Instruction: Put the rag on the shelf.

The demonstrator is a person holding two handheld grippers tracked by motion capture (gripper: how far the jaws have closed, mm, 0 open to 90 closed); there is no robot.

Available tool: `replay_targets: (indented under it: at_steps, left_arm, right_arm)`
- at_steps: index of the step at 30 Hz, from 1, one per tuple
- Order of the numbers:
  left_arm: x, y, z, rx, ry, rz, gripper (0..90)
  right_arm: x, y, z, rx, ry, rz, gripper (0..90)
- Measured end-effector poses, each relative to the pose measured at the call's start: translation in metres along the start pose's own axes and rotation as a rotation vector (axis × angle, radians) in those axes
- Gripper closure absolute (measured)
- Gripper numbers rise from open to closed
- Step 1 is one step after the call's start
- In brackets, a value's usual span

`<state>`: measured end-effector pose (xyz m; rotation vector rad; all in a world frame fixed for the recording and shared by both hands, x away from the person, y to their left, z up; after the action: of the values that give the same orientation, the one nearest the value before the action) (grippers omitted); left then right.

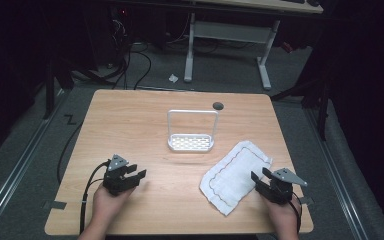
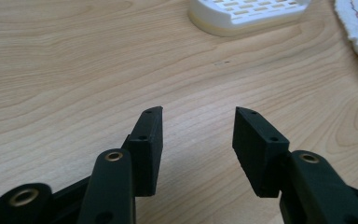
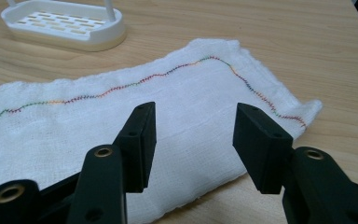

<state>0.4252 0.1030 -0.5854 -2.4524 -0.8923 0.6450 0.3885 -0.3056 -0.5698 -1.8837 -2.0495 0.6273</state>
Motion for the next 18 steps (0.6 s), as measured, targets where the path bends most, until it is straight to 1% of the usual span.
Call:
replay_targets:
  at_steps: [1, 2, 3, 4, 7, 8, 9, 10, 11, 12, 13, 14, 15, 16, 17, 18]
  left_arm:
    - [-0.001, 0.002, 0.002, 0.013, 0.011, -0.003, 53.2]
    - [-0.001, 0.004, 0.002, 0.020, 0.026, -0.009, 53.2]
    - [-0.002, 0.005, 0.003, 0.024, 0.027, -0.010, 53.7]
    - [-0.004, 0.007, 0.001, 0.010, 0.011, 0.003, 53.8]
    - [-0.005, 0.007, 0.001, 0.010, 0.011, 0.008, 54.2]
    - [-0.006, 0.008, 0.001, 0.011, 0.012, 0.003, 53.9]
    - [-0.006, 0.008, 0.001, 0.013, 0.009, 0.005, 53.9]
    - [-0.008, 0.009, 0.001, 0.005, -0.006, 0.018, 54.1]
    - [-0.008, 0.009, 0.001, 0.005, -0.006, 0.018, 55.7]
    - [-0.011, 0.010, 0.000, -0.003, -0.008, 0.039, 55.7]
    - [-0.018, 0.013, -0.002, -0.012, -0.008, 0.066, 60.0]
    - [-0.034, 0.021, -0.006, -0.020, 0.003, 0.120, 62.0]
    - [-0.034, 0.021, -0.006, -0.020, 0.003, 0.120, 66.8]
    - [-0.043, 0.027, -0.009, -0.016, 0.012, 0.147, 66.8]
    - [-0.051, 0.034, -0.011, -0.008, 0.024, 0.166, 72.6]
    - [-0.059, 0.042, -0.013, 0.007, 0.032, 0.167, 77.5]
  right_arm:
    - [0.001, 0.000, 0.002, 0.000, -0.014, 0.004, 50.3]
    - [0.001, 0.000, 0.002, 0.000, -0.014, 0.004, 50.3]
    - [0.001, 0.001, 0.003, 0.006, -0.017, 0.004, 50.1]
    - [0.001, 0.000, 0.005, 0.013, -0.012, -0.005, 50.0]
    - [0.002, -0.001, 0.005, 0.008, -0.020, -0.014, 49.9]
    - [0.001, -0.002, 0.005, 0.003, -0.023, -0.020, 50.0]
    - [0.001, -0.002, 0.005, 0.003, -0.023, -0.020, 50.0]
    - [0.000, -0.003, 0.005, -0.002, -0.021, -0.030, 50.5]
    - [-0.001, -0.003, 0.004, -0.002, -0.015, -0.036, 51.4]
    - [-0.001, -0.003, 0.004, -0.002, -0.015, -0.036, 51.4]
    - [-0.003, -0.004, 0.002, -0.015, -0.013, -0.034, 53.3]
    - [-0.004, -0.004, 0.002, -0.018, -0.015, -0.031, 54.4]
    - [-0.004, -0.004, 0.002, -0.018, -0.015, -0.031, 54.4]
    - [-0.005, -0.005, 0.001, -0.020, -0.018, -0.032, 55.8]
    - [-0.005, -0.005, 0.001, -0.020, -0.020, -0.027, 57.0]
    - [-0.005, -0.005, 0.000, -0.019, -0.023, -0.029, 60.4]
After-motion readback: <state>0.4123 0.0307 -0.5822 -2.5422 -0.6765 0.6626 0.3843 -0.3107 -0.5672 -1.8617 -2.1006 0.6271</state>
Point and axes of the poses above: each handheld gripper's, and its own axes: y roughly forward along the jaws, z roughly out of its underside, x roughly to its left, the point moved 10 cm from there along y, roughly forward along the jaws, and after that the axes turned 11 degrees about z, right-handed, at the moved point
